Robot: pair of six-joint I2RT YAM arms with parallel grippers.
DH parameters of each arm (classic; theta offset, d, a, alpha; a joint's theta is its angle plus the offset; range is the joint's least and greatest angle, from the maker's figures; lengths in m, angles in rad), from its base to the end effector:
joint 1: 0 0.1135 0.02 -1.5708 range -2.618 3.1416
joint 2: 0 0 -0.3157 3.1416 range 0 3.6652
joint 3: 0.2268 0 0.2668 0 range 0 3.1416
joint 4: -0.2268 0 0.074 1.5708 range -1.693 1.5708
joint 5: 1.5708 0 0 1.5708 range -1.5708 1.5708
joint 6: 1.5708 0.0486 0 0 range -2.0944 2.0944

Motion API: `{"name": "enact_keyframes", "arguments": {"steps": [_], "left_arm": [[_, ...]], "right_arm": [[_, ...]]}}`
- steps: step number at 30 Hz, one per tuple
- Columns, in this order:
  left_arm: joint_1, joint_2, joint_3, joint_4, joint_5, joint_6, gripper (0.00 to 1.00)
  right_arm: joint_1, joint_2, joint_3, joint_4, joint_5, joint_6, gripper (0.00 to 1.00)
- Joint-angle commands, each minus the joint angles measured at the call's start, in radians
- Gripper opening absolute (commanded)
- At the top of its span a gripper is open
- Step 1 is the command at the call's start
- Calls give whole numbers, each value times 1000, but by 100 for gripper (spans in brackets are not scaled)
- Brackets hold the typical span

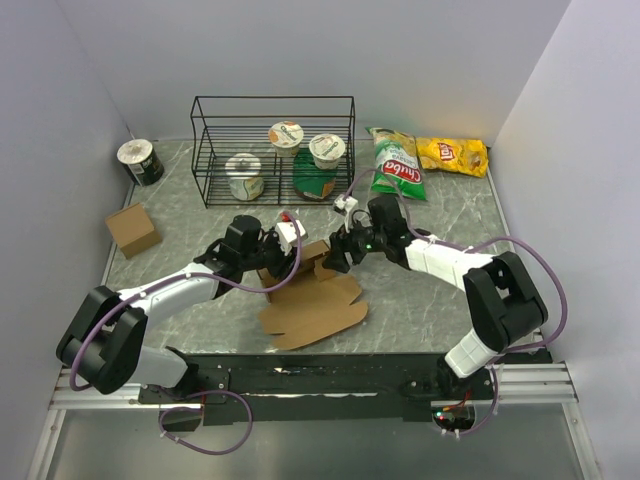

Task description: Fold the paper box

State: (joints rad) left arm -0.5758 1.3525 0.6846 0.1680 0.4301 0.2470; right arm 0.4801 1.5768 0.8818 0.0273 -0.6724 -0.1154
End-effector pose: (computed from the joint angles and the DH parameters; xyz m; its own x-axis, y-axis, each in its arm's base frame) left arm 0.2377 -0.1785 0.2512 -0.1938 0.3908 -0.8999 0.8758 0.4822 0.0208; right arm 0.2946 0.1876 0.2394 -0.4540 -0.3380 -0.8244 -0.8531 0.4320 0.2927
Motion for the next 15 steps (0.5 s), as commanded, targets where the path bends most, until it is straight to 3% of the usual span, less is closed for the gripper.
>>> {"name": "enact_keyframes", "arguments": {"steps": [1, 6, 10, 15], "left_arm": [[-13, -12, 18, 18, 67, -18, 43], [-13, -18, 18, 19, 59, -22, 43], [-13, -23, 18, 21, 64, -28, 42], [-13, -21, 18, 18, 71, -29, 42]], "right_arm": [[35, 15, -12, 123, 82, 8, 73], [66, -3, -50, 169, 175, 23, 66], [92, -32, -104, 221, 281, 42, 54], [132, -67, -173, 347, 388, 98, 49]]}}
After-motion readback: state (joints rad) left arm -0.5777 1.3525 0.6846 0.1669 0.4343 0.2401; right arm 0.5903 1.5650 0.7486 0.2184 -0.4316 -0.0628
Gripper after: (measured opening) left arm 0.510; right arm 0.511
